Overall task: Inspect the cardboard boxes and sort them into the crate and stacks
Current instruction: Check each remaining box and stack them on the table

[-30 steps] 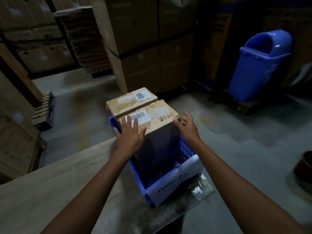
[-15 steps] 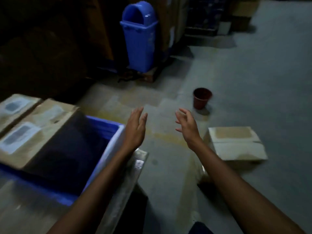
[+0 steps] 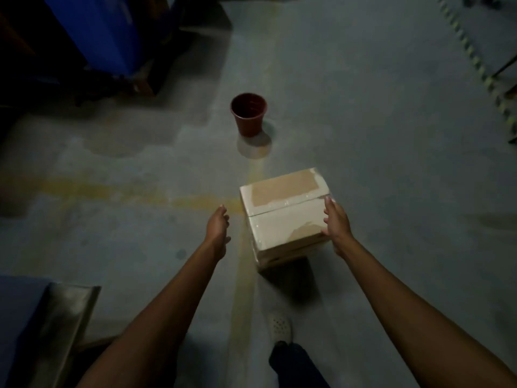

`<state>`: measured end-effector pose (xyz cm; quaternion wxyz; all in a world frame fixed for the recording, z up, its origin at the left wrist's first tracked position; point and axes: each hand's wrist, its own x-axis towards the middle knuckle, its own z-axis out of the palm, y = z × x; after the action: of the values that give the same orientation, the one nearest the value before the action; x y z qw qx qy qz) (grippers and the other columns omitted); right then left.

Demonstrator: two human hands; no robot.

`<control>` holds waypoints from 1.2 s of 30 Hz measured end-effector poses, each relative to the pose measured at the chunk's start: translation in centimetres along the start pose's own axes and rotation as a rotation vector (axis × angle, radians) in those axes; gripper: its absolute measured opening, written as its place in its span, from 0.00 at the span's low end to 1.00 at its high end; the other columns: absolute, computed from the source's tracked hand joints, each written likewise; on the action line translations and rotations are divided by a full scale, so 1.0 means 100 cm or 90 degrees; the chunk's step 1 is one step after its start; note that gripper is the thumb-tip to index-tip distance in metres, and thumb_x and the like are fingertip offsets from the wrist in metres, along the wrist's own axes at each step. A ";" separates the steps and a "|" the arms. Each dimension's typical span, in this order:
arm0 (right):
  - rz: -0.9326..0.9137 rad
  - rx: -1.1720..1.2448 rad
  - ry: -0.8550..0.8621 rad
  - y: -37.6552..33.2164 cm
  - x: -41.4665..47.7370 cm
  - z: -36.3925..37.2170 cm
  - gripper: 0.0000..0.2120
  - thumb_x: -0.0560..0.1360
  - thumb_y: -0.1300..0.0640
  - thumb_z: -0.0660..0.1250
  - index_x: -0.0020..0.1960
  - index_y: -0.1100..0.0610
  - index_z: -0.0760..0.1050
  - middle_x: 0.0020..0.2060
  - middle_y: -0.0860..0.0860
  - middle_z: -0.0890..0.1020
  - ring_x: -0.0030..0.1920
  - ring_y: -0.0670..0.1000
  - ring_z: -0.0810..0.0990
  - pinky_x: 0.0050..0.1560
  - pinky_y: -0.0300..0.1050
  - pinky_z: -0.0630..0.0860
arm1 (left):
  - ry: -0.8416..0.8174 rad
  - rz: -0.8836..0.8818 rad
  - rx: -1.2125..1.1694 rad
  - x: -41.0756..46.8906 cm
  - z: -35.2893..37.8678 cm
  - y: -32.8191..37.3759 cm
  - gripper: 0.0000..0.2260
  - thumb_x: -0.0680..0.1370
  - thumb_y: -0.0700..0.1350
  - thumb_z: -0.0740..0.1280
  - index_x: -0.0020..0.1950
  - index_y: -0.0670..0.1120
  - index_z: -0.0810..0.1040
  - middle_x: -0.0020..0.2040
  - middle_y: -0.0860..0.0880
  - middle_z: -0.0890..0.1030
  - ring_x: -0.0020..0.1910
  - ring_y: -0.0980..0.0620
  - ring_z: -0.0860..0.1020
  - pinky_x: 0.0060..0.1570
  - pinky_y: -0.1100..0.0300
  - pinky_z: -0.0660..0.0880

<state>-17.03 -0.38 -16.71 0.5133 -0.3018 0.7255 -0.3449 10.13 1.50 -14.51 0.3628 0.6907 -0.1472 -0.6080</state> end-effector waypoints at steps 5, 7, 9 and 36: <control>0.077 -0.138 0.013 0.083 0.115 -0.037 0.49 0.66 0.23 0.51 0.74 0.56 0.69 0.67 0.58 0.77 0.65 0.62 0.76 0.67 0.62 0.73 | 0.036 -0.117 0.036 0.045 0.046 -0.041 0.29 0.85 0.60 0.51 0.80 0.45 0.59 0.80 0.43 0.60 0.78 0.41 0.60 0.75 0.41 0.56; 0.123 -0.175 -0.020 0.122 0.158 -0.046 0.58 0.60 0.19 0.50 0.78 0.56 0.64 0.72 0.59 0.72 0.69 0.63 0.72 0.71 0.63 0.69 | 0.020 -0.146 0.034 0.052 0.057 -0.052 0.29 0.84 0.61 0.51 0.80 0.46 0.59 0.80 0.45 0.60 0.78 0.42 0.59 0.74 0.40 0.55; 0.158 -0.174 -0.058 0.114 0.153 -0.049 0.61 0.60 0.16 0.54 0.80 0.56 0.58 0.77 0.58 0.67 0.74 0.62 0.68 0.74 0.63 0.64 | -0.005 -0.158 0.020 0.056 0.066 -0.061 0.28 0.83 0.63 0.53 0.79 0.49 0.63 0.79 0.47 0.63 0.77 0.43 0.60 0.73 0.38 0.54; -0.268 -0.117 -0.030 0.031 -0.350 0.079 0.25 0.79 0.47 0.63 0.72 0.60 0.72 0.63 0.56 0.71 0.53 0.52 0.78 0.50 0.46 0.77 | 0.550 0.252 -0.054 -0.326 -0.214 -0.140 0.23 0.85 0.57 0.53 0.66 0.44 0.79 0.67 0.43 0.78 0.65 0.42 0.75 0.67 0.49 0.70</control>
<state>0.40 27.63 -2.24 0.4171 -0.4998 0.6628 -0.3700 19.95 39.09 -0.22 0.5276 0.8235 -0.0866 -0.1898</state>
